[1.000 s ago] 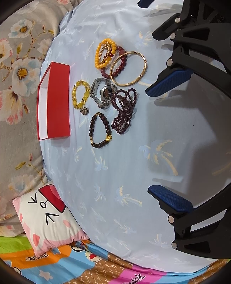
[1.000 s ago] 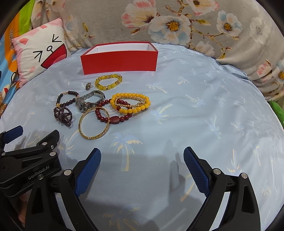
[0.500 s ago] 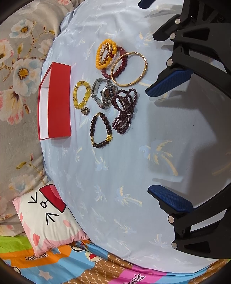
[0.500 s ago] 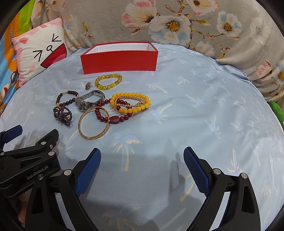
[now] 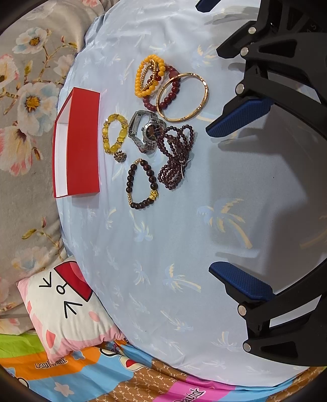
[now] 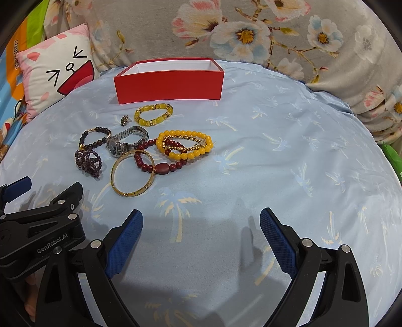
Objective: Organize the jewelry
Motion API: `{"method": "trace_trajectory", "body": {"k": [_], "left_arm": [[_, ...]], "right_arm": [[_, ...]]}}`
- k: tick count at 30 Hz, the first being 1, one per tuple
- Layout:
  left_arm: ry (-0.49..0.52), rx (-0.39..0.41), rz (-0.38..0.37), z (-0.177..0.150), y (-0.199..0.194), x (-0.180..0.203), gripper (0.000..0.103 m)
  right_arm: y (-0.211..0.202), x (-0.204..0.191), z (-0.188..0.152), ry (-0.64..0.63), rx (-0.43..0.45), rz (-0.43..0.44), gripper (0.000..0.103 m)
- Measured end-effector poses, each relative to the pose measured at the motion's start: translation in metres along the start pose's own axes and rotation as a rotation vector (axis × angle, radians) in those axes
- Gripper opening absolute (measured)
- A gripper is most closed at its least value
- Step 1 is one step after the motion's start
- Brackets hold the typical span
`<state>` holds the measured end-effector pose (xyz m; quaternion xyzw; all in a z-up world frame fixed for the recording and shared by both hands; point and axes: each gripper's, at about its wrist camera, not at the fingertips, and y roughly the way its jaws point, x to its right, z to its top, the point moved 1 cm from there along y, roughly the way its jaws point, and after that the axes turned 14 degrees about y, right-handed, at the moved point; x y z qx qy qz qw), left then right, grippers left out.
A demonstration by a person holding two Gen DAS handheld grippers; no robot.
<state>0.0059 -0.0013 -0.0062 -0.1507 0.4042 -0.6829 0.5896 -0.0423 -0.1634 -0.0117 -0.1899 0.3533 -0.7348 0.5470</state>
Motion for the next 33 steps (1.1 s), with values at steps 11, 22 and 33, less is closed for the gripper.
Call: {"method": "trace_trajectory", "body": {"k": [11, 22, 33], "left_arm": [[-0.017, 0.005, -0.013, 0.000, 0.001, -0.001, 0.094], [-0.118, -0.008, -0.159, -0.001, 0.007, -0.014, 0.094], [-0.164, -0.051, -0.161, 0.026, 0.028, -0.008, 0.085]], "right_arm": [[0.002, 0.001, -0.001, 0.002, -0.008, -0.007, 0.090], [0.002, 0.015, 0.003, 0.045, -0.022, -0.001, 0.090], [0.010, 0.035, 0.014, 0.119, -0.071, 0.038, 0.090]]}}
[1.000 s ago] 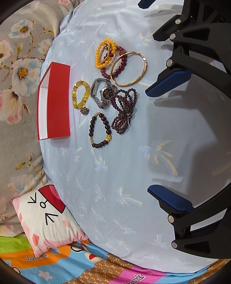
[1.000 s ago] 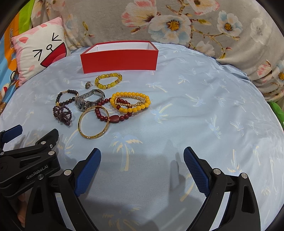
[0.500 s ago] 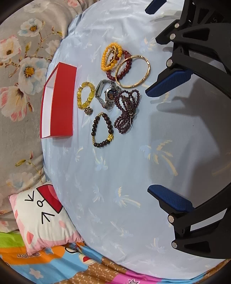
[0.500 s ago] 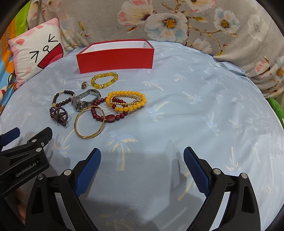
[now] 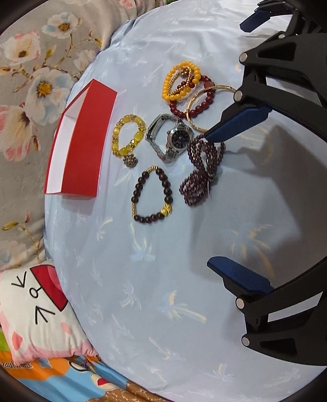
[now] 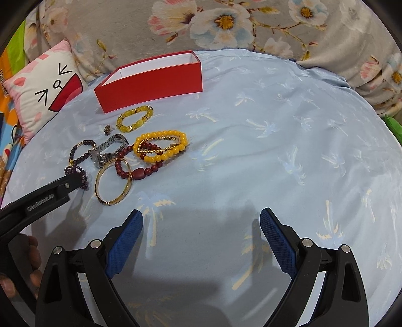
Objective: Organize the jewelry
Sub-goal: 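Lower the left gripper onto the dark red bead strands and close it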
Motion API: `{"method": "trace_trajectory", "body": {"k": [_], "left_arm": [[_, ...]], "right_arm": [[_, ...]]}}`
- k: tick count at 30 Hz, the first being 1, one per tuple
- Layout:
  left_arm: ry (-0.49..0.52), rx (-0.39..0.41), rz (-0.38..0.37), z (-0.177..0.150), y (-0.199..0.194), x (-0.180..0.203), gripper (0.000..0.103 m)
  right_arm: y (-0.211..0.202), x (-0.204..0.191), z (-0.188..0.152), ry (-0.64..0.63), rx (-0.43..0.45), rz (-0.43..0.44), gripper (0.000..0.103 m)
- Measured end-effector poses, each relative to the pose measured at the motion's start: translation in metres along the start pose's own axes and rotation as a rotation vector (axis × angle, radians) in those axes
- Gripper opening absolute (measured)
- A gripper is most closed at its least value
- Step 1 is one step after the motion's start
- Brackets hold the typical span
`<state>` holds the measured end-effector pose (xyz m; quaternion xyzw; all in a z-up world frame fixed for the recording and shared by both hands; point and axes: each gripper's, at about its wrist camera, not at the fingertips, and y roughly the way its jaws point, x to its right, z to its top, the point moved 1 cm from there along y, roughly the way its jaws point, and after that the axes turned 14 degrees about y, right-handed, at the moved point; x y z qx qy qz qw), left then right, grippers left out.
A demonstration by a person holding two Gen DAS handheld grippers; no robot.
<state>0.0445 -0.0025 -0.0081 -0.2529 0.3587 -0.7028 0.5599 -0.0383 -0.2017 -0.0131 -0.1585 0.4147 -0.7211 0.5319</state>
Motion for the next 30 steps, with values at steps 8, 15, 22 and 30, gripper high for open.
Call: {"method": "trace_trajectory", "body": {"k": [8, 15, 22, 30], "left_arm": [[0.050, 0.025, -0.029, 0.017, 0.000, 0.019, 0.084], [0.037, -0.014, 0.014, 0.011, 0.010, 0.007, 0.077], [0.078, -0.001, 0.062, -0.005, 0.000, -0.001, 0.067], [0.098, 0.033, 0.045, -0.004, -0.001, -0.002, 0.046]], "right_arm": [[0.001, 0.001, 0.006, 0.001, 0.002, 0.013, 0.090], [0.002, -0.001, 0.005, -0.006, -0.003, 0.018, 0.090], [0.002, -0.004, 0.003, -0.015, -0.006, 0.022, 0.090], [-0.001, -0.009, -0.001, -0.029, -0.007, 0.033, 0.089]]}}
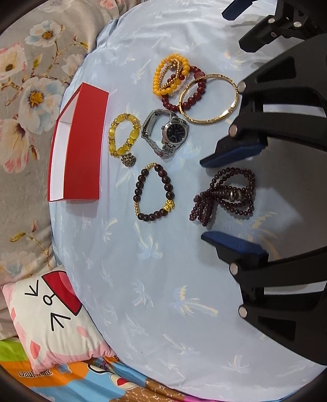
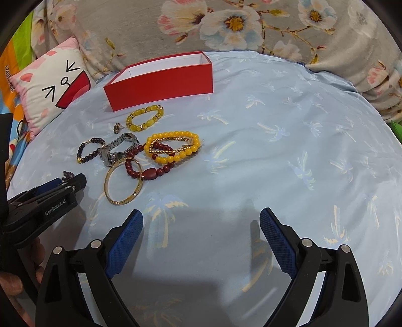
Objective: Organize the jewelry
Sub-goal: 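Lower the left gripper onto the dark red bead strands and close it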
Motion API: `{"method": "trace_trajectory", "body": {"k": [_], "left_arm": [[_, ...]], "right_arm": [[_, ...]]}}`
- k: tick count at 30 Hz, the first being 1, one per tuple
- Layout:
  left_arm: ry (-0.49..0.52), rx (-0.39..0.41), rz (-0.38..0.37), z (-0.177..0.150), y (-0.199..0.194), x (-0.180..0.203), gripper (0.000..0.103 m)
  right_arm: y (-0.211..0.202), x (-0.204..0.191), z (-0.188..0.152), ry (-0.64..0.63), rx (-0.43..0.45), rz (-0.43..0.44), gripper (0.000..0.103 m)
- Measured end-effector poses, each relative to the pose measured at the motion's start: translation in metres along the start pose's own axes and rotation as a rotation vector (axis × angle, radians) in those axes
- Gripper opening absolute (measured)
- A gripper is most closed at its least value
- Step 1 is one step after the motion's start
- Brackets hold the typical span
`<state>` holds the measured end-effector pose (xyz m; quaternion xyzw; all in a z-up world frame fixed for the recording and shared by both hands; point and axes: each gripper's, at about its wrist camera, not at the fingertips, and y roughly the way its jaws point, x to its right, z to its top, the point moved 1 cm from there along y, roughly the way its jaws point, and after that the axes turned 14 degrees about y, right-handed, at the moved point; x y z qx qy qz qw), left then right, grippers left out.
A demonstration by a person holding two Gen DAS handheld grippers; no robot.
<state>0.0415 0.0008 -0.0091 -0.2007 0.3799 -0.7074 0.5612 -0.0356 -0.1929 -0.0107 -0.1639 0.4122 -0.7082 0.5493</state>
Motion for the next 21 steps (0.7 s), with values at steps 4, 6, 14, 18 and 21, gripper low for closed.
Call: {"method": "trace_trajectory", "body": {"k": [4, 6, 14, 18, 21], "left_arm": [[-0.006, 0.015, -0.018, -0.002, -0.002, -0.002, 0.031], [-0.010, 0.023, -0.038, -0.003, -0.002, -0.003, 0.019], [-0.016, 0.041, -0.096, -0.004, -0.004, -0.003, 0.012], [-0.023, 0.042, -0.107, -0.004, -0.003, -0.004, 0.012], [-0.018, 0.039, -0.101, -0.003, -0.003, -0.004, 0.012]], "right_arm": [[0.000, -0.002, 0.005, -0.005, -0.003, 0.009, 0.087], [0.001, -0.002, 0.011, -0.002, -0.010, 0.019, 0.087], [0.016, -0.010, 0.042, 0.015, -0.052, 0.073, 0.074], [0.024, -0.010, 0.055, 0.030, -0.057, 0.081, 0.063], [0.030, -0.010, 0.063, 0.042, -0.060, 0.082, 0.052]]}}
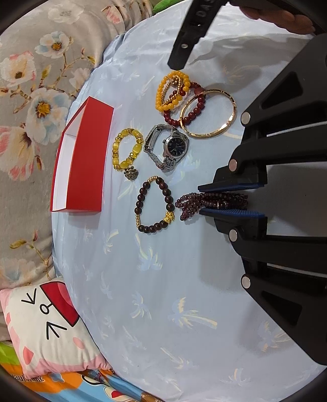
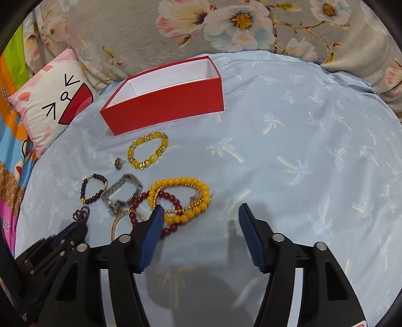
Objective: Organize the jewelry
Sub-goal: 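Lower the left gripper onto the dark red bead strands and close it, then grasp the thin gold bead bracelet with the right gripper while the left holds the strands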
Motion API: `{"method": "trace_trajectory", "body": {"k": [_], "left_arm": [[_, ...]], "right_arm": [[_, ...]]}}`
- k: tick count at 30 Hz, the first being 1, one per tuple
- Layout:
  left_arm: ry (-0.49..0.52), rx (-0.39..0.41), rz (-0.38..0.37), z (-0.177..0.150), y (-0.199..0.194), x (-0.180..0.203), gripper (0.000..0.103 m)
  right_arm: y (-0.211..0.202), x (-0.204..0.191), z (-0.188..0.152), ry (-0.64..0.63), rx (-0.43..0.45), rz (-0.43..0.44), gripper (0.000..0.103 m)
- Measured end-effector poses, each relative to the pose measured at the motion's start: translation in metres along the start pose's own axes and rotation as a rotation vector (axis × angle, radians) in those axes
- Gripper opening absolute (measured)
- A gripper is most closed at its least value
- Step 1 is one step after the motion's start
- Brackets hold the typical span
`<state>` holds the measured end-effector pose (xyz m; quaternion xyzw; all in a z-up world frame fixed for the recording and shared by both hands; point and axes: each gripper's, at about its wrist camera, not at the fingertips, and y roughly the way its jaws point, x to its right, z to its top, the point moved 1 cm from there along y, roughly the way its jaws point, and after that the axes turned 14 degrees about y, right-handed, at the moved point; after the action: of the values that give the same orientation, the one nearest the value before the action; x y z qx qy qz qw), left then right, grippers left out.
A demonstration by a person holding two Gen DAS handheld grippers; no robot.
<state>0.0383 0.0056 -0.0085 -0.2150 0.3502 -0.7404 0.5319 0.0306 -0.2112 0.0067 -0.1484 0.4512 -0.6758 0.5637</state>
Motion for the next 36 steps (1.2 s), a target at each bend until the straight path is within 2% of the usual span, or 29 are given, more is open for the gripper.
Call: {"method": "trace_trajectory", "body": {"k": [7, 15, 28, 30, 36], "left_arm": [[0.001, 0.000, -0.001, 0.000, 0.001, 0.001, 0.013], [0.009, -0.001, 0.002, 0.000, 0.001, 0.003, 0.014], [0.007, 0.000, 0.002, 0.000, 0.001, 0.003, 0.016], [0.006, 0.000, 0.001, 0.000, 0.001, 0.003, 0.016], [0.001, 0.004, -0.006, 0.001, 0.001, 0.005, 0.015]], "right_arm": [[0.020, -0.005, 0.008, -0.002, -0.030, 0.001, 0.027], [0.033, -0.006, 0.012, -0.007, -0.035, -0.009, 0.013], [0.035, -0.011, 0.010, -0.039, -0.011, -0.017, 0.013], [0.032, -0.011, 0.009, -0.041, -0.009, -0.014, 0.010], [0.006, -0.006, 0.006, -0.021, 0.010, 0.024, 0.009]]}}
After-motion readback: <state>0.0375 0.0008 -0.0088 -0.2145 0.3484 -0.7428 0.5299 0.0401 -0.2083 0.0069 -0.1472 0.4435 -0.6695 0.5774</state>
